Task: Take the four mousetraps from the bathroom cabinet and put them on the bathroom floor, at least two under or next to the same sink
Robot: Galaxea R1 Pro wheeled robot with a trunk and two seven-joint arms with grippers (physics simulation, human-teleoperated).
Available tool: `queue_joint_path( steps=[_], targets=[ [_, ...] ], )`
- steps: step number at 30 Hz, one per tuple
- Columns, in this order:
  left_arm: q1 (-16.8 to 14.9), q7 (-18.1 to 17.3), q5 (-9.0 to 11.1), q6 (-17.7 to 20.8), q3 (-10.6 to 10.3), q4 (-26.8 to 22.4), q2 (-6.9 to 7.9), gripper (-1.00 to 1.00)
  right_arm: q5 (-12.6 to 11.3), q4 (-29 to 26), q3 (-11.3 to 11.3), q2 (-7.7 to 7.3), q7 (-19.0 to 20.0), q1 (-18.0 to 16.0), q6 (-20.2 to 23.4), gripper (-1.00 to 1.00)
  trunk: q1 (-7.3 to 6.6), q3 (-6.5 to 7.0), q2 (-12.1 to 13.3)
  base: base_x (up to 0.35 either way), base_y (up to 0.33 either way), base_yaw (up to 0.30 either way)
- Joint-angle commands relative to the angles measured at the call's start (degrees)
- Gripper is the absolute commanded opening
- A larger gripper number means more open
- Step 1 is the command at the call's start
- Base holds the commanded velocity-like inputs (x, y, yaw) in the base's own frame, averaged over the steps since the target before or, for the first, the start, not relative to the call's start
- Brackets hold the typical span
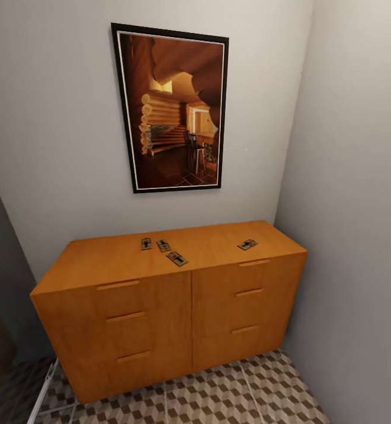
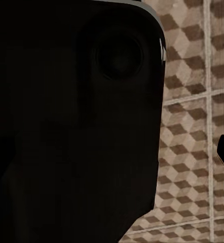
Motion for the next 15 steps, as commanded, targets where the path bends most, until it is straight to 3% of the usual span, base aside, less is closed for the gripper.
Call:
queue_joint_path(
  steps=[1, 7, 15],
  targets=[
    [0.0, 0.1, 0.1, -0.1, 0.1, 0.0, 0.0, 1.0, 0.0, 0.0, 0.0, 0.0, -0.1, 0.0, -0.2, 1.0, 0.0, -0.04, 0.0, 0.0, -0.273, 0.0],
    [0.0, 0.1, 0.1, -0.1, 0.1, 0.0, 0.01, 1.0, 0.1, 0.0, 0.0, 0.0, -0.1, 0.0, -0.2, 1.0, 0.0, -0.04, 0.0, 0.0, -0.249, 0.0],
    [0.0, 0.1, 0.2, -0.1, 0.1, 0.0, 0.02, 1.0, 0.1, 0.0, 0.0, 0.06, -0.1, 0.0, -0.2, 1.0, 0.0, -0.04, 0.0, 0.0, -0.084, 0.036]
  ],
)
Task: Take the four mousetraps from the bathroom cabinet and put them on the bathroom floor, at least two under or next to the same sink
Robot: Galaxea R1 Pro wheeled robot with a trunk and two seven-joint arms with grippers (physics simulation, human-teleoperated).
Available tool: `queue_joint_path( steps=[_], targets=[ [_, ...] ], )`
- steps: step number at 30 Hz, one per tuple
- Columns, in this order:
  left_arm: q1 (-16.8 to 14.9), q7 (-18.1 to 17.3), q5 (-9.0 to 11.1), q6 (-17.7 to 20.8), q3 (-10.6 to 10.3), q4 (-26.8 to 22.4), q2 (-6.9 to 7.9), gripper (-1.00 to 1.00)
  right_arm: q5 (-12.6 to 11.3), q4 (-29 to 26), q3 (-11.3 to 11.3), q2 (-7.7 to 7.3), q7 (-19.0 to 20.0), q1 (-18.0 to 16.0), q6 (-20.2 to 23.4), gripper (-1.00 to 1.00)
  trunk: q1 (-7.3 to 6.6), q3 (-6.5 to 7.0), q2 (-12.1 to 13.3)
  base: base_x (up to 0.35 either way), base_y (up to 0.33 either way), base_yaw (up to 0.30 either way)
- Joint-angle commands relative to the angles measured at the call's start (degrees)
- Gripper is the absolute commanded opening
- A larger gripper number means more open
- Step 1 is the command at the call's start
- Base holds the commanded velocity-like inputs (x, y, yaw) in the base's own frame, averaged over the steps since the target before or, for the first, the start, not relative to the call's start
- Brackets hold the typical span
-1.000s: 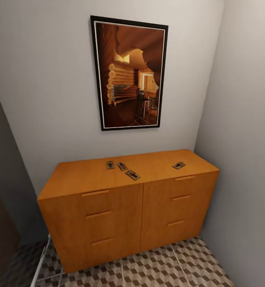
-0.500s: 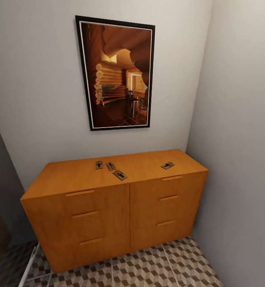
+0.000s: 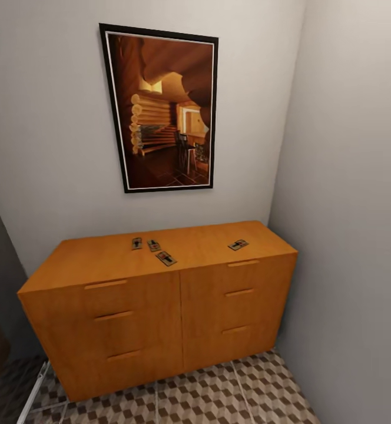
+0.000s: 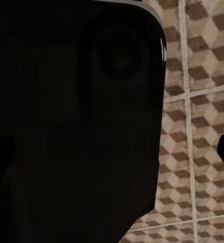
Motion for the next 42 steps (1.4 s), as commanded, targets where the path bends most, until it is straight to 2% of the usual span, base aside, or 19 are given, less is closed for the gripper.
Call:
queue_joint_path(
  steps=[1, 26, 42],
  targets=[
    [0.0, 0.1, 0.1, -0.1, 0.1, -0.1, 0.0, 1.0, 0.0, 0.0, 0.0, 0.01, -0.1, 0.0, -0.2, 1.0, 0.0, -0.04, 0.0, 0.0, -0.032, 0.155],
    [0.0, 0.1, 0.1, -0.1, 0.1, -0.1, 0.0, 1.0, 0.0, 0.0, 0.1, 0.02, -0.1, 0.0, -0.2, 1.0, 0.0, -0.04, 0.0, 0.0, -0.006, 0.242],
    [0.0, 0.1, 0.1, -0.1, 0.1, -0.1, -0.09, 1.0, -0.1, 0.0, 0.1, -0.04, -0.1, 0.0, -0.2, 1.0, 0.0, -0.04, 0.0, 0.0, 0.0, 0.044]
  ],
)
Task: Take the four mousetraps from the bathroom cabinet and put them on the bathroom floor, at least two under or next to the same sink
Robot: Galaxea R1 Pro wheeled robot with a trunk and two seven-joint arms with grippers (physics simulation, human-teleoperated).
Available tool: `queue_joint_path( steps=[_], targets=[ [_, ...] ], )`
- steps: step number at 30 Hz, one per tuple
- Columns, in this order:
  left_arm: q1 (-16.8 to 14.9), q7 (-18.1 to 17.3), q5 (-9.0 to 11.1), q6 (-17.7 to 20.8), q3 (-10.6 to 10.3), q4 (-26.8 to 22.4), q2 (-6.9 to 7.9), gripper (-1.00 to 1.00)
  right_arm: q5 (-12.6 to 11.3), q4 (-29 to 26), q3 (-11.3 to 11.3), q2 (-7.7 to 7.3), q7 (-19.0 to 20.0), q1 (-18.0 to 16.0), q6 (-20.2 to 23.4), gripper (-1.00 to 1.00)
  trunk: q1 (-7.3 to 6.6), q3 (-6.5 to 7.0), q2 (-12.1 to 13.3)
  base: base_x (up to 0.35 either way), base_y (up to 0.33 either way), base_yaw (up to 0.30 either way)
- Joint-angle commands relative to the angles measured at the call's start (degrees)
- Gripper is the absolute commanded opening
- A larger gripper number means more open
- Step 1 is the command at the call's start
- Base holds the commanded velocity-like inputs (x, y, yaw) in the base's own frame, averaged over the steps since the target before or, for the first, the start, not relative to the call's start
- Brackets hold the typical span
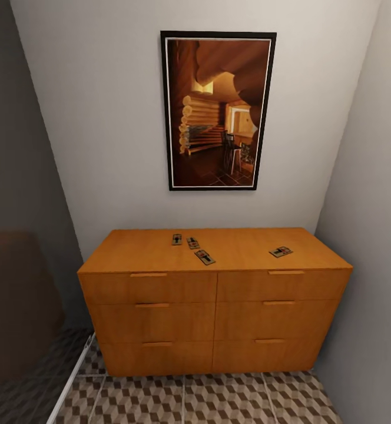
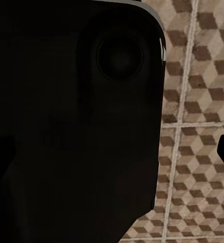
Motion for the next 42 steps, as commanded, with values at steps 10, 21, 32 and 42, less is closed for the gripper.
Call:
queue_joint_path(
  steps=[10, 21, 32, 42],
  targets=[
    [0.0, 0.1, 0.1, -0.1, 0.0, -0.1, 0.08, 1.0, 0.0, 0.0, 0.0, 0.03, -0.1, 0.0, -0.1, 1.0, 0.0, -0.04, 0.0, 0.0, 0.0, 0.002],
    [0.0, 0.0, 0.1, -0.1, -0.3, -0.3, 0.16, 1.0, 0.4, 0.0, 0.1, 0.0, 0.4, 0.0, 0.3, 1.0, 0.0, -0.04, 0.0, 0.0, 0.0, 0.0],
    [0.0, 0.0, 0.1, -0.1, -0.3, -0.6, 0.23, 1.0, 0.6, 0.0, 0.2, -0.11, 0.5, 0.0, 0.5, 1.0, 0.0, -0.04, 0.0, 0.0, 0.0, 0.0],
    [0.0, 0.1, 0.1, -0.1, -0.3, -4.3, 0.2, 1.0, 0.7, 0.0, 0.2, -0.47, 0.5, 0.0, 0.5, 1.0, 0.0, -0.04, 0.0, 0.0, 0.0, 0.0]
  ],
)
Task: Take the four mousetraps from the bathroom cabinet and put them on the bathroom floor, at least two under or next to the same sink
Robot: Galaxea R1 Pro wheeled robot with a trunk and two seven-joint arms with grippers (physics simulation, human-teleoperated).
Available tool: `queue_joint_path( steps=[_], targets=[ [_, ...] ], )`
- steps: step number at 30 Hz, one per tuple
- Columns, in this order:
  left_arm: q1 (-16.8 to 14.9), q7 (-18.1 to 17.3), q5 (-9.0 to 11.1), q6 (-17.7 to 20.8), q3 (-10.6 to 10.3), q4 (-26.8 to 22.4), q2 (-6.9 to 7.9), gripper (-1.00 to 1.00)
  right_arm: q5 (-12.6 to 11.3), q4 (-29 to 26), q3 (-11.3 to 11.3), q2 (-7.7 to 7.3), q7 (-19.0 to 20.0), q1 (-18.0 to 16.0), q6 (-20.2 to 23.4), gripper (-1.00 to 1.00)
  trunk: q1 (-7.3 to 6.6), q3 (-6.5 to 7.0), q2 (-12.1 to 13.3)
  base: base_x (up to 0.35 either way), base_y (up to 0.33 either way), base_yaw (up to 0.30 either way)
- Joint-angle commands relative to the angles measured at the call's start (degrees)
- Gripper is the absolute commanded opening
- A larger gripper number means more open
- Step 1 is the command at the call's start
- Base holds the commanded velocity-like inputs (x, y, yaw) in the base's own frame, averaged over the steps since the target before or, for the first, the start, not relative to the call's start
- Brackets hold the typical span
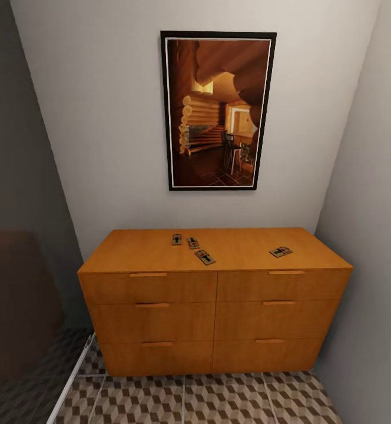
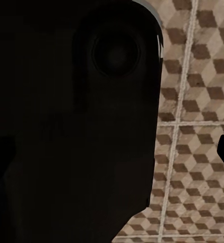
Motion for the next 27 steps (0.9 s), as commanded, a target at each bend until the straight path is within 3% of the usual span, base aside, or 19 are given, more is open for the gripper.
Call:
queue_joint_path(
  steps=[1, 7, 13, 20, 27],
  targets=[
    [0.0, 0.1, 0.1, -0.1, 0.0, -0.1, 0.0, 1.0, 0.1, 0.0, 0.0, -0.01, 0.0, 0.0, -0.2, 1.0, 0.0, -0.04, 0.0, 0.0, 0.0, 0.0],
    [0.0, 0.0, 0.1, 0.3, -0.1, -1.5, -0.03, 1.0, 0.0, -0.7, 0.0, -0.33, 0.1, 0.0, -0.2, 1.0, 0.0, -0.04, 0.0, 0.0, 0.0, 0.0],
    [0.0, 0.1, -0.1, 0.9, -0.2, -5.6, -0.01, 1.0, 0.0, -5.3, 0.0, -0.5, 0.1, 0.0, 0.8, 1.0, 0.0, -0.04, 0.0, 0.0, 0.0, 0.0],
    [0.0, 0.1, -0.2, 3.2, -0.2, -13.1, 0.33, 1.0, 0.2, -14.0, 0.0, -0.57, -0.2, 0.0, 7.0, 1.0, 0.0, -0.04, 0.0, 0.0, 0.0, 0.0],
    [0.0, 0.1, -0.2, 8.4, -0.2, -24.3, 0.48, 1.0, 0.4, -25.5, -0.1, -0.7, -0.4, 0.1, 14.8, 1.0, 0.0, -0.04, 0.0, 0.0, 0.0, 0.0]
  ],
)
